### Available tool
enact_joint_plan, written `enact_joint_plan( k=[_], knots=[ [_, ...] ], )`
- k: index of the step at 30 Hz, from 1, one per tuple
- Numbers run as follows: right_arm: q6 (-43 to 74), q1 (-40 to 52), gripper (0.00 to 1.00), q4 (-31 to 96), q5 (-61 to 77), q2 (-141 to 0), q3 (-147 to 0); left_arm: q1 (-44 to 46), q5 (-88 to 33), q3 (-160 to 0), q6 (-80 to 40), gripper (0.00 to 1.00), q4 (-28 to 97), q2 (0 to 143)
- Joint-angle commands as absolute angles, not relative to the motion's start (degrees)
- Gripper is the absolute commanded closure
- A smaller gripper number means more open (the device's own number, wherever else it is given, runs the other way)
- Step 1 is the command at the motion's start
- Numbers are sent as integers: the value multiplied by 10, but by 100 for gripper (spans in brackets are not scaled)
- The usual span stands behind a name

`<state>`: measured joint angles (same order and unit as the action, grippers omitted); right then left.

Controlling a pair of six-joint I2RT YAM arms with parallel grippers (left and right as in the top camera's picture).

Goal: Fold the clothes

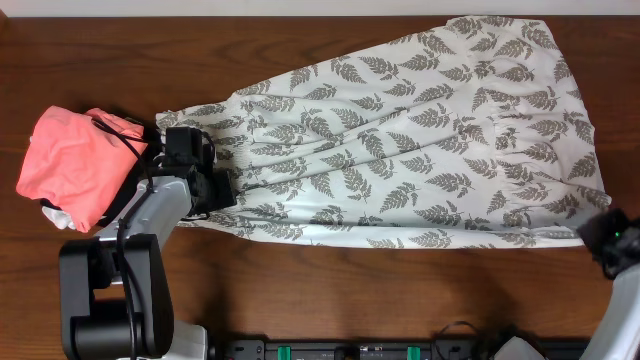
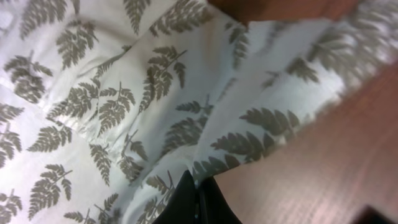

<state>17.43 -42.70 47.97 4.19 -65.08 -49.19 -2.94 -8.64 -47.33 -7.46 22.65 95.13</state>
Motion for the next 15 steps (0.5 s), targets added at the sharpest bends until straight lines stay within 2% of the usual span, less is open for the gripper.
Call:
enact_joint_plan(
  k=[1,15],
  knots=[
    [182,-401,99,456,39,-689,-505,-36,-71,-452,-76,47,242,973],
    [197,-327,99,327,36,-829,-546,-36,-71,-452,-76,48,242,973]
  ],
)
